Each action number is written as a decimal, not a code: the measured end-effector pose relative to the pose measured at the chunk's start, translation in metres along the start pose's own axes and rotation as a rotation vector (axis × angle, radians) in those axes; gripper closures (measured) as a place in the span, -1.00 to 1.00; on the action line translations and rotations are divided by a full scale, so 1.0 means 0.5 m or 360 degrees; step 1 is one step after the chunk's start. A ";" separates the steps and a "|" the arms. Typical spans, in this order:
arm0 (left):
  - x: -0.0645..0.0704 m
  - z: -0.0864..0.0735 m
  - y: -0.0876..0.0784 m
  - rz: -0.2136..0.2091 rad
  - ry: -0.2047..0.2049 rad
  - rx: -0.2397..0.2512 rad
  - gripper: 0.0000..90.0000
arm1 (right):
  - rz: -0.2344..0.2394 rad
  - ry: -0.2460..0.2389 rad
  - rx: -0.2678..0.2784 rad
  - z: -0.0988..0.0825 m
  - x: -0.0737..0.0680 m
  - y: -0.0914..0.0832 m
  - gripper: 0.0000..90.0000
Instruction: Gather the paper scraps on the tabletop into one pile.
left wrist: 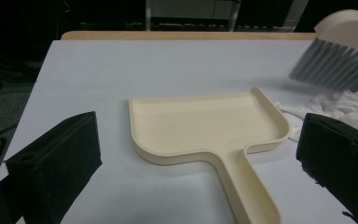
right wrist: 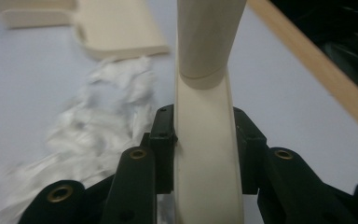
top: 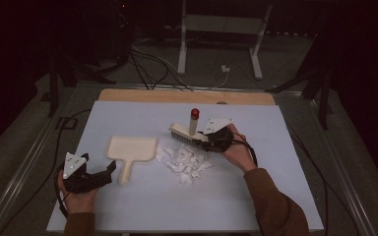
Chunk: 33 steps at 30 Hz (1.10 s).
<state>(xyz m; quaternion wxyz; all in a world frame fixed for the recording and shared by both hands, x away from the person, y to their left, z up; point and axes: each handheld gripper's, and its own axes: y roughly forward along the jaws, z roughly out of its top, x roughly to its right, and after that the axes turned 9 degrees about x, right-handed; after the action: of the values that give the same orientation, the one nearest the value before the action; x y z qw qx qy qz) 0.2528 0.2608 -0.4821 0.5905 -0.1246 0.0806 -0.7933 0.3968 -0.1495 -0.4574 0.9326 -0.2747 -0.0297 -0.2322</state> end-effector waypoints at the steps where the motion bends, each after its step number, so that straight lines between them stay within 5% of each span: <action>1: 0.000 0.000 0.000 0.0001 -0.0001 0.0001 -0.99 | -0.0020 0.0007 0.0000 0.000 0.002 0.001 0.51; 8: 0.000 0.000 0.001 -0.0001 0.0000 0.0000 -0.99 | -0.0051 0.0042 0.0021 0.008 -0.001 0.024 0.51; 20: -0.001 0.000 0.000 -0.0004 -0.0007 -0.0002 -0.99 | 0.0186 -0.0120 -0.0033 0.031 -0.048 0.061 0.50; 33: -0.003 -0.002 0.000 -0.0005 -0.0017 -0.0004 -0.99 | 0.0298 -0.0220 -0.0119 0.020 -0.050 0.019 0.51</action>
<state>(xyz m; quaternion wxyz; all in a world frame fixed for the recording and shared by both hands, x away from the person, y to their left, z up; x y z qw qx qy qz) 0.2530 0.2620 -0.4832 0.5894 -0.1296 0.0783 -0.7935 0.3794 -0.1267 -0.4582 0.9350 -0.3262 -0.0594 -0.1257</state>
